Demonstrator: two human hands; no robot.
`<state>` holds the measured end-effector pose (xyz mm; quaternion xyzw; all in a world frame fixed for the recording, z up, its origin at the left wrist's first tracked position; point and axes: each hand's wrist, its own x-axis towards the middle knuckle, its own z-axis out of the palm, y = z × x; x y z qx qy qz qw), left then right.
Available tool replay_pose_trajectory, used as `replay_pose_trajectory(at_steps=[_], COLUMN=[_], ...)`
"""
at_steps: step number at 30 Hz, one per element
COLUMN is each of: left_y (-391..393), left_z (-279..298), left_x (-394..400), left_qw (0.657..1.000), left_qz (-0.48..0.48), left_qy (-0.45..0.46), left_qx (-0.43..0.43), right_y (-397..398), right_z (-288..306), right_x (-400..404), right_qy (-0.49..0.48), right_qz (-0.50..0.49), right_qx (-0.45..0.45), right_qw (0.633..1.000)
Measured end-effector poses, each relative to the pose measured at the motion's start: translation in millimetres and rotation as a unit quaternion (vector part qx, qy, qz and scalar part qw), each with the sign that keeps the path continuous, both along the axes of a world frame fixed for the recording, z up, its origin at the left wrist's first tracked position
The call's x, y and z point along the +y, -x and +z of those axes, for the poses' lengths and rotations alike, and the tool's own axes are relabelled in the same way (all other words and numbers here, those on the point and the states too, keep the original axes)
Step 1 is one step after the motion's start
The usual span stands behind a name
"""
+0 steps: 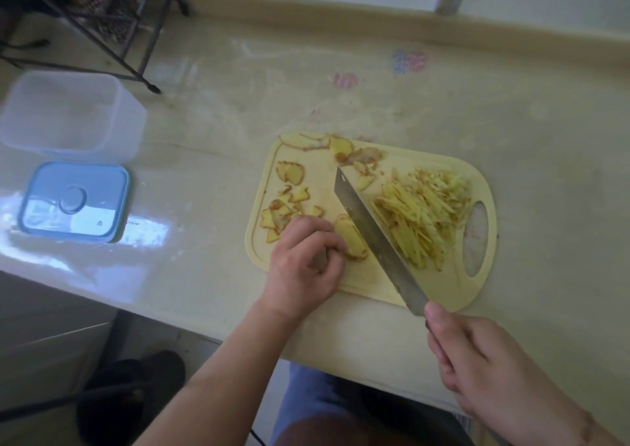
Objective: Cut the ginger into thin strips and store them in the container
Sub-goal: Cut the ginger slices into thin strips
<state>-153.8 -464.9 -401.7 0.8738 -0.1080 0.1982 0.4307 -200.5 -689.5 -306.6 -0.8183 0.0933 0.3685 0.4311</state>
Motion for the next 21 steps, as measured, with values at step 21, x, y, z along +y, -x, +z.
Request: replay_pose_trajectory(at_steps=[21], left_y=[4.0], left_z=[-1.7], left_x=[-0.2], left_qw=[0.999], left_qz=[-0.034], left_qy=[0.024], left_qx=[0.020], right_y=[-1.5], right_z=[1.1], right_x=[0.2], right_qy=[-0.010], right_qz=[0.009], right_qx=[0.014], right_qw=[1.000])
